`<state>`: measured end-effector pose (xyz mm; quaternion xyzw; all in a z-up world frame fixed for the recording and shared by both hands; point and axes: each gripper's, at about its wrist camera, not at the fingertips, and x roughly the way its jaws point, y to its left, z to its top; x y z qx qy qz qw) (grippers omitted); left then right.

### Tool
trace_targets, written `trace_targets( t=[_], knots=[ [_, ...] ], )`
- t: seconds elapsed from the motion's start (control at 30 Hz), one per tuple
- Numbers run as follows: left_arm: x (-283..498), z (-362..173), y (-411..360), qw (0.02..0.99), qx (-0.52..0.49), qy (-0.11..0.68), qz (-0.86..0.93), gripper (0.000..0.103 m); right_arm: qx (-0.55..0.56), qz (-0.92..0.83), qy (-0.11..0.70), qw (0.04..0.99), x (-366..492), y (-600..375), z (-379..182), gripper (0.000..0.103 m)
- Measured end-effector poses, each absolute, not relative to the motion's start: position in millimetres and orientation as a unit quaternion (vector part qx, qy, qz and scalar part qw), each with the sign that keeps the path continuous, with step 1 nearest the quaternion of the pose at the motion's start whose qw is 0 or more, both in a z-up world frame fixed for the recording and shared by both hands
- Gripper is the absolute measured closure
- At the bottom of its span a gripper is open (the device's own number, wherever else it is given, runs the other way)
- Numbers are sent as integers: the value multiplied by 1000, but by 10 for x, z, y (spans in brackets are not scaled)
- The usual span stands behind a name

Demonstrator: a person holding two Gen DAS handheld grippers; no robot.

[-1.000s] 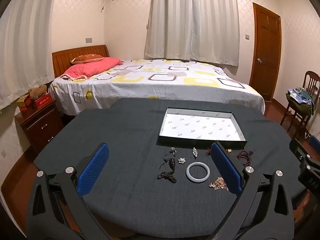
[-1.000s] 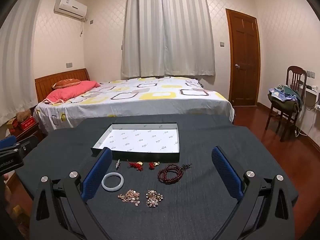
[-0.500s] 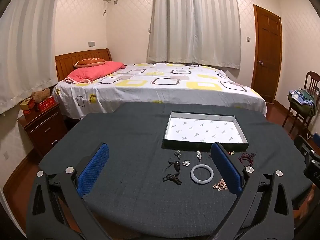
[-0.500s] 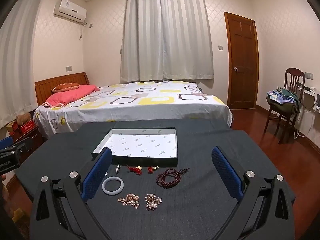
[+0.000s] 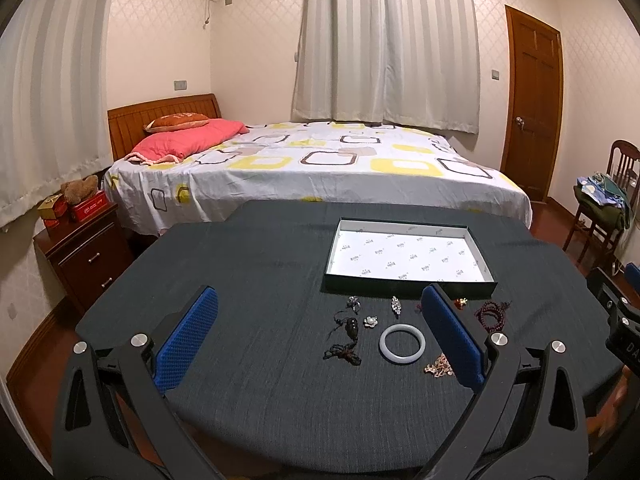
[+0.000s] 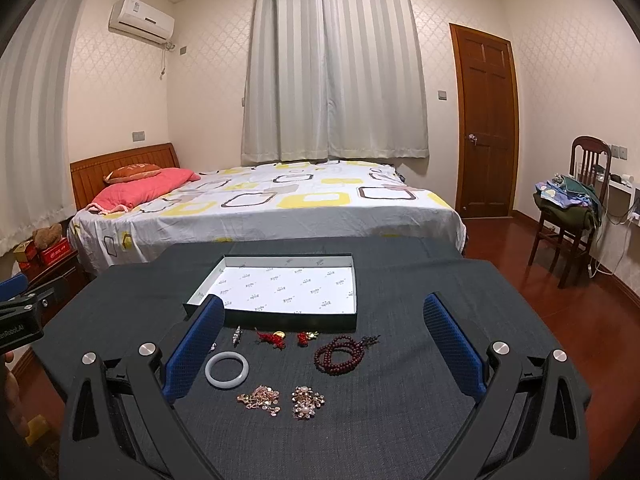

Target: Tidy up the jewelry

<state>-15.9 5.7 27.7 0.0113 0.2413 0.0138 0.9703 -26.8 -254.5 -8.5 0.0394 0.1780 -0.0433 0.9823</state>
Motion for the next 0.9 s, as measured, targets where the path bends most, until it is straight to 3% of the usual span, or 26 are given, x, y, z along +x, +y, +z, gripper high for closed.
trace_targets(
  t=[0.9],
  knots=[
    [-169,173,90,968,6,249,14,4,37,-42,180,982,-266,-2516,-133,6]
  ],
)
